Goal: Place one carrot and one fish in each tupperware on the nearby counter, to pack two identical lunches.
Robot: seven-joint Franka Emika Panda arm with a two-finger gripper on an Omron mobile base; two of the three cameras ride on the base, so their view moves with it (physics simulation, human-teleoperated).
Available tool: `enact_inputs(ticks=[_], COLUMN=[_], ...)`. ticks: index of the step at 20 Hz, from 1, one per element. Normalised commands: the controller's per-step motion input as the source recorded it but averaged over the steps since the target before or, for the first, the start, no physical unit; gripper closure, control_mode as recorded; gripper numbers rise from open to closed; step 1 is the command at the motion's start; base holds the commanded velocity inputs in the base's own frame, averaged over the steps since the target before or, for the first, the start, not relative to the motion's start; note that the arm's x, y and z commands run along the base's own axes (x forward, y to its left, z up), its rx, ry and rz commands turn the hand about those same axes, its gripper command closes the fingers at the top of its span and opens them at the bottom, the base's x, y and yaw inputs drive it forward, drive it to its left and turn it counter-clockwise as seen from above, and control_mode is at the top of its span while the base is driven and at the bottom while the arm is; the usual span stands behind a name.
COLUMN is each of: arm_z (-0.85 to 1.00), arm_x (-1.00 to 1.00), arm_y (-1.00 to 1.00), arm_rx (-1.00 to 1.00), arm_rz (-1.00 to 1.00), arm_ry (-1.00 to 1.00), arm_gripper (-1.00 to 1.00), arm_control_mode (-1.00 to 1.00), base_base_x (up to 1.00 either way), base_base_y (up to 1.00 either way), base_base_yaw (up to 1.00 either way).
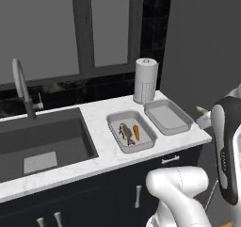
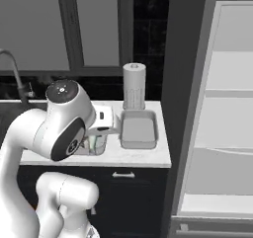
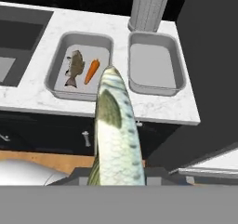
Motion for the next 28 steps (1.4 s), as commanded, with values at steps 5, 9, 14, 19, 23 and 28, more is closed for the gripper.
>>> enact_inputs(ticks=[5,9,14,19,23,28], arm_z=[0.00,-0.45,-0.58,-0.67,-0.60,-0.54], arm_x=[0.00,0.79,0.75,0.77,0.74,0.58], arm_y=[0.00,-0.11,-0.41,-0.23,-0.01,-0.23], arm_rx=[0.00,0.00,0.00,0.00,0.00,0.00], arm_rz=[0.00,-0.07,-0.08,-0.05,-0.01,0.00], arm_ry=[0.00,0.00,0.00,0.00,0.01,0.05], arm_gripper=[1.00,1.00,1.00,1.00,1.00,1.00], arm_control_mode=[1.00,-1.00,-1.00,-1.00,-1.00,-1.00], base_base_x=[1.00,0.00,0.00,0.00,0.00,0.00], base_base_y=[0.00,0.00,0.00,0.00,0.00,0.00], base_base_yaw=[-0.06,0.00,0.00,0.00,0.00,0.00])
